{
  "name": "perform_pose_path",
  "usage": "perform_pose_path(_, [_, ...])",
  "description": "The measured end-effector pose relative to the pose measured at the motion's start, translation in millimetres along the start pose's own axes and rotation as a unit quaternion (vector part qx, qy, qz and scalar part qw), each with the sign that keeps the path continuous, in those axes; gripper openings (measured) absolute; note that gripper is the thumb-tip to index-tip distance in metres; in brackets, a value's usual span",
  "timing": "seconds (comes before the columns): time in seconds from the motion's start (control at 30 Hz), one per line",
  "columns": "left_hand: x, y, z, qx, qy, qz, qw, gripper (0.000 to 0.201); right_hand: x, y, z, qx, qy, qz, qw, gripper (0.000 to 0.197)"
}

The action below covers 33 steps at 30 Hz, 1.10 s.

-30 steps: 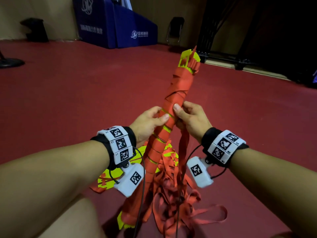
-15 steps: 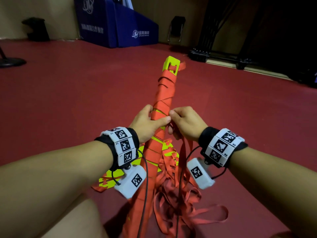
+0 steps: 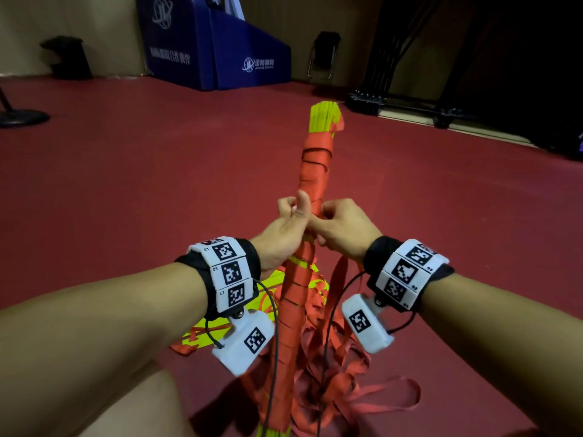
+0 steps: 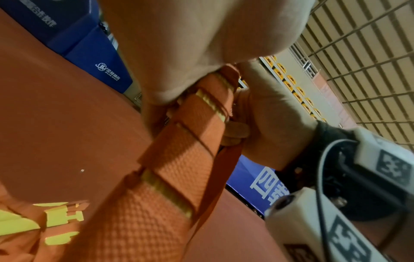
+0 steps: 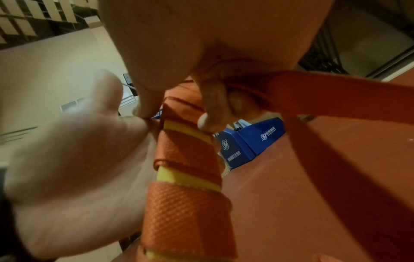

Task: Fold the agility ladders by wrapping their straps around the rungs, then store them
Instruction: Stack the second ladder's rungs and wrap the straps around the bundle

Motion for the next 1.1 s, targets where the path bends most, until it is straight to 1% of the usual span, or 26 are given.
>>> perform_pose_path(0.03, [1.0, -1.0, -2.8, -0.027, -0.007, 0.023, 0.999, 0.121, -0.9, 1.1, -1.3, 0.001, 0.011, 0.007, 1.0, 0.054])
perform_pose_path(0.07, [2.1, -0.2, -3.5, -0.036, -0.015, 0.058, 0.998, 0.111, -2.1, 1.2, -2.7, -0.004, 0.018, 0.006, 1.0, 0.053])
perform_pose_path(0.13, [1.8, 3.9, -3.6, -0.027, -0.012, 0.131, 0.991, 0.077, -2.9, 3.1, -6.2, -0.018, 0.023, -0.021, 0.999, 0.057])
perform_pose_path(0.17, [-0.2, 3.6, -4.3, -0.027, -0.01, 0.152, 0.988, 0.068, -3.4, 3.9, -7.2, -0.021, 0.027, -0.044, 0.998, 0.058])
perform_pose_path(0.2, [-2.1, 2.9, -4.2, -0.035, -0.007, 0.165, 0.986, 0.064, -4.7, 5.1, -7.9, -0.024, 0.03, -0.073, 0.997, 0.058])
perform_pose_path(0.23, [-3.3, 1.4, -4.4, -0.046, -0.008, 0.176, 0.983, 0.066, -6.5, 6.0, -7.9, -0.025, 0.034, -0.102, 0.994, 0.058])
perform_pose_path(0.27, [-5.5, 0.8, -3.9, -0.055, -0.012, 0.177, 0.983, 0.068, -9.0, 6.3, -7.6, -0.023, 0.037, -0.13, 0.991, 0.059])
perform_pose_path(0.33, [-7.0, 2.7, -0.3, -0.071, -0.028, 0.15, 0.986, 0.056, -15.1, 7.6, -7.1, -0.025, 0.04, -0.151, 0.987, 0.064])
perform_pose_path(0.4, [-7.1, 1.7, 1.7, -0.069, -0.051, 0.105, 0.991, 0.042, -21.1, 6.5, -4.5, -0.036, 0.032, -0.123, 0.991, 0.065])
perform_pose_path(0.5, [-5.1, -0.2, 2.3, -0.056, -0.069, 0.068, 0.994, 0.023, -25.0, 5.2, -1.5, -0.042, 0.02, -0.046, 0.998, 0.067])
perform_pose_path(0.57, [-4.3, -2.1, 1.2, -0.057, -0.059, 0.054, 0.995, 0.013, -26.1, 4.4, -1.9, -0.035, 0.019, -0.024, 0.999, 0.066])
perform_pose_path(0.6, [-4.5, -2.2, 0.9, -0.057, -0.046, 0.051, 0.996, 0.012, -26.2, 3.2, -1.6, -0.029, 0.013, -0.019, 0.999, 0.067])
perform_pose_path(0.67, [-4.9, -5.2, -0.8, -0.051, -0.028, 0.053, 0.997, 0.021, -27.1, 3.4, -2.3, -0.011, 0.0, -0.02, 1.0, 0.068])
perform_pose_path(0.77, [-7.7, -9.5, -4.2, -0.038, 0.013, 0.014, 0.999, 0.047, -27.8, 4.8, -2.0, 0.028, -0.02, -0.01, 0.999, 0.069])
perform_pose_path(0.8, [-9.4, -11.2, -5.8, -0.035, 0.025, -0.001, 0.999, 0.051, -27.7, 4.8, -1.9, 0.033, -0.019, 0.007, 0.999, 0.069])
perform_pose_path(0.9, [-13.1, -12.0, -6.5, -0.026, 0.04, -0.076, 0.996, 0.044, -24.7, 4.4, -3.0, 0.024, -0.004, 0.056, 0.998, 0.07])
perform_pose_path(0.93, [-13.5, -12.1, -6.3, -0.023, 0.046, -0.093, 0.994, 0.05, -23.1, 4.2, -3.5, 0.021, 0.0, 0.061, 0.998, 0.069])
perform_pose_path(1.0, [-11.5, -11.0, -5.3, -0.016, 0.051, -0.088, 0.995, 0.069, -19.5, 4.7, -5.0, 0.013, -0.002, 0.042, 0.999, 0.065])
perform_pose_path(1.1, [-8.7, -22.2, -12.8, -0.023, 0.029, -0.056, 0.998, 0.093, -16.1, 6.8, -7.6, -0.005, -0.02, -0.004, 1.0, 0.05])
Point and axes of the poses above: each hand's wrist, its own z-axis away from the middle knuckle, its own x-axis out of the palm, y = z × x, the point moved 3 cm from there along -z, towards the middle knuckle, and after that the axes turned 4 degrees about -y, right-handed, at the moved point
